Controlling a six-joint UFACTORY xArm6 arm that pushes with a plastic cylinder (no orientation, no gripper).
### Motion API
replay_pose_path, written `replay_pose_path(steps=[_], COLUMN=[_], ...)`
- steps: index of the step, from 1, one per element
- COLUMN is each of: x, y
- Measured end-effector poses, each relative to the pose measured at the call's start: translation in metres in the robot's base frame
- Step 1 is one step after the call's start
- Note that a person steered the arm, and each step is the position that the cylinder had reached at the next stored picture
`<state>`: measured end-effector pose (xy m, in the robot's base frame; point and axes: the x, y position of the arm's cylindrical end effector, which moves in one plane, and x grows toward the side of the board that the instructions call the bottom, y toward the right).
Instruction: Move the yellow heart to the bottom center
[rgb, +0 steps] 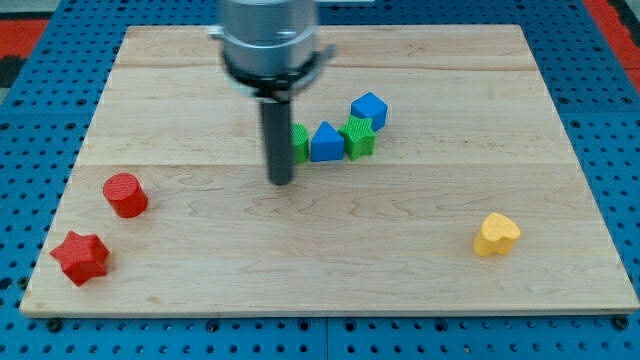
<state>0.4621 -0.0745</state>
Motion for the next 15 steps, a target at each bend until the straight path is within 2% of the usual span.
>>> replay_pose_path(steps=[1, 3, 4, 5, 7, 8, 9, 10, 11, 12, 13, 14, 15], x=[-0.029, -0.044, -0.041, 0.013, 0.027, 0.027, 0.054, 0.083, 0.076, 0.076, 0.104, 0.11, 0.11], y=[-0.009, 0.081, 0.039, 0.012, 0.17, 0.269, 0.31, 0.246, 0.191, 0.247, 0.229, 0.132, 0.07])
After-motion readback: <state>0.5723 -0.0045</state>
